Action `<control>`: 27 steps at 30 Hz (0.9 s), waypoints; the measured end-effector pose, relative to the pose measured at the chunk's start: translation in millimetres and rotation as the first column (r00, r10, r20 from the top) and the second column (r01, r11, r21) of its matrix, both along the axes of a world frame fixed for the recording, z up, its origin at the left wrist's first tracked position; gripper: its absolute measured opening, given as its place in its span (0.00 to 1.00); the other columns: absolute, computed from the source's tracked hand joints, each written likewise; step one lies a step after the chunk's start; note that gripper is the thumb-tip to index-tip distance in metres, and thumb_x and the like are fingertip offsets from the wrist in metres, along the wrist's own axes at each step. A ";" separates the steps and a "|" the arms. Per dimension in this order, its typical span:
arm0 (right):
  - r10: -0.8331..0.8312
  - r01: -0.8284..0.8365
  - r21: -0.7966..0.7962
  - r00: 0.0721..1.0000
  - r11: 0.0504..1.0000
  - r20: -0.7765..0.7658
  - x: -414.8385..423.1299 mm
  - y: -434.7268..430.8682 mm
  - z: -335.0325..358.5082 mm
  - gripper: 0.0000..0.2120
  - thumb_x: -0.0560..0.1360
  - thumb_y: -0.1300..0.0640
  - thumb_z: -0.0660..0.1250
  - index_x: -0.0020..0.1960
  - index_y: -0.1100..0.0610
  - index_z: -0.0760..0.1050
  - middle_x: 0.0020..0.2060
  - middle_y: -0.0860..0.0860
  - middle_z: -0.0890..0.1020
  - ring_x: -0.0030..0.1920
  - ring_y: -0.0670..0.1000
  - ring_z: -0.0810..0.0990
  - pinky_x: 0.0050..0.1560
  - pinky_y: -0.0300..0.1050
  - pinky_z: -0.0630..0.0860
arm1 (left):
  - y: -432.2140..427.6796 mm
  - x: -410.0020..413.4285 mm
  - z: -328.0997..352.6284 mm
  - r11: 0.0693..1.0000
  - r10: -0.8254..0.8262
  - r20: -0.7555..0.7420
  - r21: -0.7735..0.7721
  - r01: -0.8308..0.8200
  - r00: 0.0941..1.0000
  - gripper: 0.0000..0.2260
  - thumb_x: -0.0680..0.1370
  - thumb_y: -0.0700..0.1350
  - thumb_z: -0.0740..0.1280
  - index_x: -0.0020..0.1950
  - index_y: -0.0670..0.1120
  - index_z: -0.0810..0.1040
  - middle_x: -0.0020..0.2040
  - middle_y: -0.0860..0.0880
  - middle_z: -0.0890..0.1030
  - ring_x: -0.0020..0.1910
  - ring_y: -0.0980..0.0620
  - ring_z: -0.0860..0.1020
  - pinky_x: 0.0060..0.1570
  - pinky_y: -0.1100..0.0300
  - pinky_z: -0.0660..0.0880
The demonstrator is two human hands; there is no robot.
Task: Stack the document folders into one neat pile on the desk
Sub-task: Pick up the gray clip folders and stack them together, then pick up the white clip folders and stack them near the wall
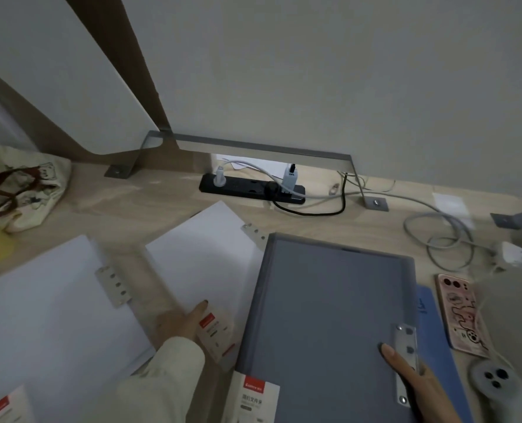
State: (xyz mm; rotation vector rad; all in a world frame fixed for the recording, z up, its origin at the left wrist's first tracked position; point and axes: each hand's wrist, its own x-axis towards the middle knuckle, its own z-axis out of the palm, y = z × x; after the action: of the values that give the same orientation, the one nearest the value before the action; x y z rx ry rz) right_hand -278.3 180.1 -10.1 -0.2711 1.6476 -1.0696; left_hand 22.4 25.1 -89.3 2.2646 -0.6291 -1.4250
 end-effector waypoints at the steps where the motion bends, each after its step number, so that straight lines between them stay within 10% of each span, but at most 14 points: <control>1: 0.001 -0.001 0.013 1.000 1.000 -0.009 -2.2 0.2 1.0 0.20 0.58 0.56 0.77 0.49 0.57 0.79 0.41 0.56 0.87 0.46 0.56 0.83 0.42 0.47 0.76 | -6.5 1.0 -9.0 0.999 -0.001 0.013 0.037 0.000 1.000 0.43 0.58 0.59 0.76 0.62 0.32 0.70 0.60 0.34 0.77 0.56 0.38 0.77 0.59 0.47 0.73; 4: -0.009 0.011 -0.035 0.998 0.999 0.064 -8.8 1.4 -3.1 0.09 0.67 0.61 0.71 0.47 0.57 0.78 0.34 0.51 0.87 0.45 0.55 0.82 0.41 0.45 0.75 | -19.5 2.3 -30.4 0.983 -0.106 0.082 0.162 0.092 0.991 0.63 0.43 0.67 0.73 0.69 0.33 0.61 0.66 0.36 0.72 0.63 0.39 0.73 0.63 0.46 0.71; 10: -0.001 0.001 0.026 1.000 1.000 0.000 -15.6 6.3 -14.9 0.19 0.68 0.65 0.70 0.59 0.61 0.76 0.52 0.58 0.81 0.53 0.56 0.78 0.64 0.54 0.70 | -42.2 27.7 -93.9 0.971 -0.101 -0.043 0.212 0.108 0.994 0.64 0.36 0.66 0.76 0.66 0.36 0.68 0.64 0.38 0.75 0.61 0.38 0.75 0.63 0.45 0.72; 16: 0.036 -0.040 0.038 0.995 0.998 0.094 -14.2 6.3 -32.7 0.26 0.63 0.59 0.77 0.59 0.57 0.73 0.44 0.51 0.82 0.48 0.54 0.79 0.65 0.53 0.66 | -26.6 11.9 4.0 0.969 0.088 -0.357 -0.185 -0.163 0.930 0.23 0.69 0.40 0.71 0.62 0.36 0.70 0.58 0.37 0.77 0.44 0.42 0.79 0.36 0.53 0.77; 18: 0.087 -0.090 0.017 0.989 0.996 0.122 -3.8 -13.2 -14.5 0.17 0.62 0.57 0.78 0.48 0.53 0.75 0.37 0.47 0.84 0.43 0.48 0.78 0.53 0.44 0.74 | -22.7 19.1 34.3 0.912 0.081 -0.335 -0.356 -0.206 0.939 0.18 0.71 0.38 0.68 0.59 0.37 0.70 0.53 0.36 0.78 0.37 0.44 0.79 0.32 0.56 0.76; 22: 0.166 -0.161 -0.047 0.979 0.986 0.118 15.4 -31.7 -14.9 0.35 0.45 0.45 0.82 0.48 0.56 0.78 0.34 0.46 0.86 0.38 0.51 0.83 0.27 0.32 0.78 | -9.4 46.3 109.8 0.751 0.114 -0.254 -0.611 -0.251 0.960 0.10 0.73 0.40 0.65 0.52 0.50 0.70 0.43 0.47 0.78 0.36 0.47 0.78 0.36 0.56 0.75; 27: 0.230 -0.233 0.051 0.971 0.971 0.062 44.7 -49.2 -49.4 0.46 0.34 0.38 0.80 0.49 0.56 0.81 0.43 0.54 0.88 0.46 0.56 0.86 0.52 0.53 0.80 | 5.8 86.0 151.6 0.622 0.149 -0.165 -0.751 -0.223 0.975 0.10 0.74 0.46 0.65 0.45 0.62 0.68 0.43 0.58 0.77 0.38 0.55 0.78 0.38 0.57 0.73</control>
State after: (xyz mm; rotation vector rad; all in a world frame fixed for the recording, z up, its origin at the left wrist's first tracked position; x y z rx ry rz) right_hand -233.6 130.8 -59.6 -0.3826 1.5515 -0.8445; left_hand 108.4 31.0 62.3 1.5095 -0.7588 -0.8826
